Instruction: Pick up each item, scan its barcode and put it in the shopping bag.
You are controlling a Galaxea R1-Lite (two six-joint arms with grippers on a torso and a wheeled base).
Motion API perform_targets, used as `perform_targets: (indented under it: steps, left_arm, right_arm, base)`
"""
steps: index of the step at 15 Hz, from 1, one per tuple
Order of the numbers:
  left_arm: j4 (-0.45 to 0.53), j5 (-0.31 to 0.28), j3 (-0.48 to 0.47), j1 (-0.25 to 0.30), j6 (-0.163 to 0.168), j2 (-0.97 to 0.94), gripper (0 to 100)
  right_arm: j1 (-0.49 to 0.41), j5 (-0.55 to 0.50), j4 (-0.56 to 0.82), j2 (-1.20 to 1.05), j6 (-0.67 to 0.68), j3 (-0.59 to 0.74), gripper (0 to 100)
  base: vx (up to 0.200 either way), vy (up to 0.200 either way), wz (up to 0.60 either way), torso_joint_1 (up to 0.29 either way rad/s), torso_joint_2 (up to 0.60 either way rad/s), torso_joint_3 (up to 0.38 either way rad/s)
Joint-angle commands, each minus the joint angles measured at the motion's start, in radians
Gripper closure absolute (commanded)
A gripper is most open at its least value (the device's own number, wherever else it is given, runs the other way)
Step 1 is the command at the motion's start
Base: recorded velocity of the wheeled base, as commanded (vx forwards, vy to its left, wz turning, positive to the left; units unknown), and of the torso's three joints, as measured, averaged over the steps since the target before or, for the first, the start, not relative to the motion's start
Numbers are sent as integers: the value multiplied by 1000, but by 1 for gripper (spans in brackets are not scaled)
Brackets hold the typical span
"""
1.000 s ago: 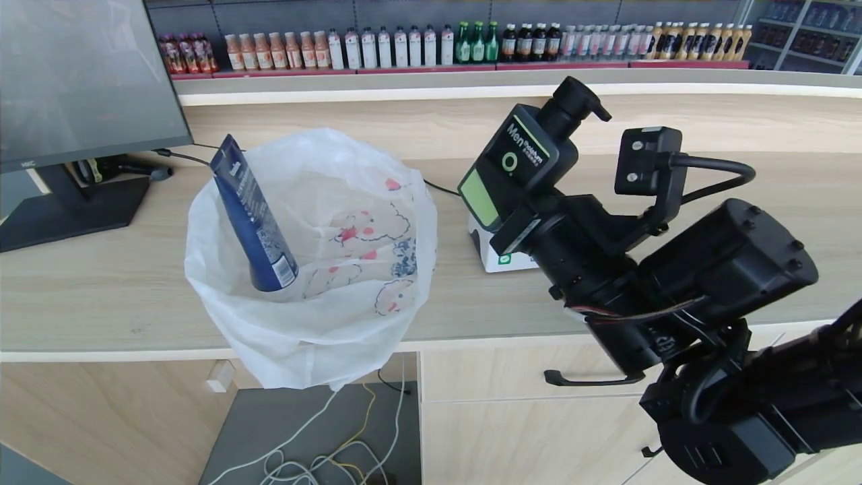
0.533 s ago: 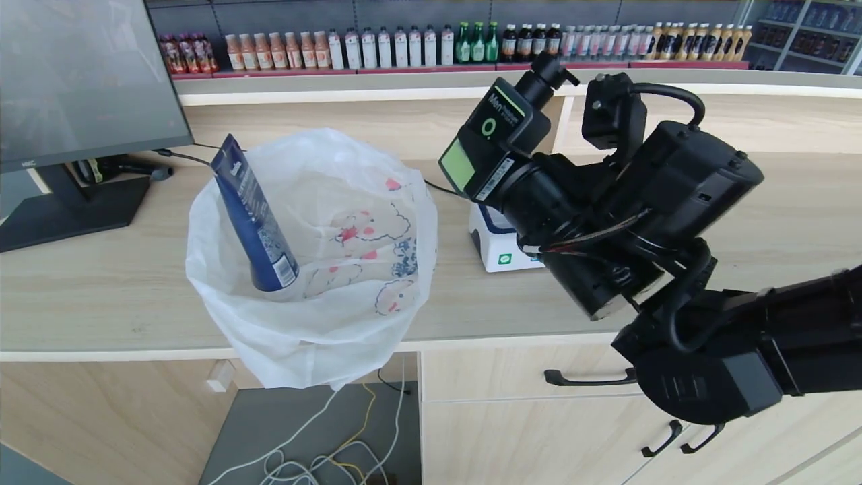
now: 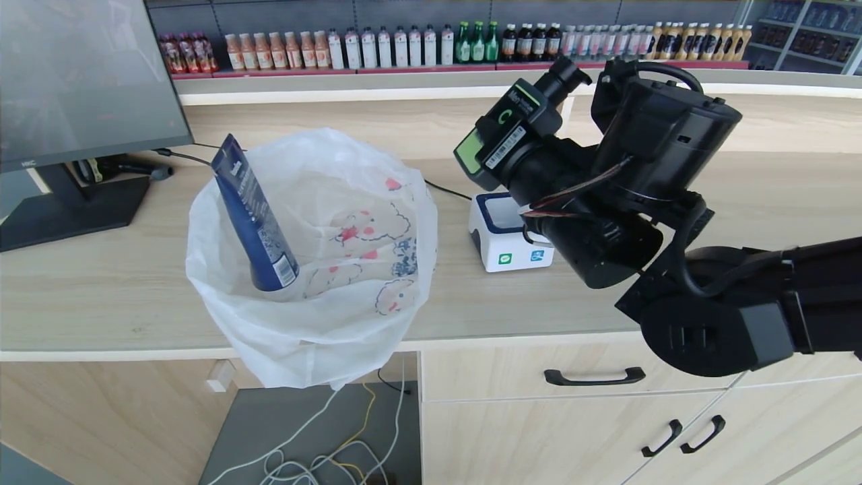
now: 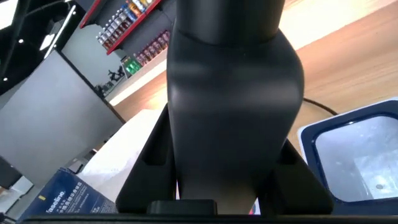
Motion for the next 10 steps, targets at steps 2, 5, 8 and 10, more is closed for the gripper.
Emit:
perform_targets:
  steps: [2,5,8,10]
  left_arm:
    - [0,0,0,-1,0,0,0]
    - [0,0,0,0,0,0,0]
    - [0,0,0,0,0,0,0]
    - [0,0,0,-1,0,0,0]
  right_arm:
    - [-40,-2,0,25,36,1,100]
    - [-59,-1,0,54,57,1,100]
    - [-69,-2,-2,73,71,5,100]
    - [-69,-2,0,85,83,8,100]
  base:
    - [0,0,0,0,0,0]
    - [0,0,0,0,0,0]
    - [0,0,0,0,0,0]
    - [0,0,0,0,0,0]
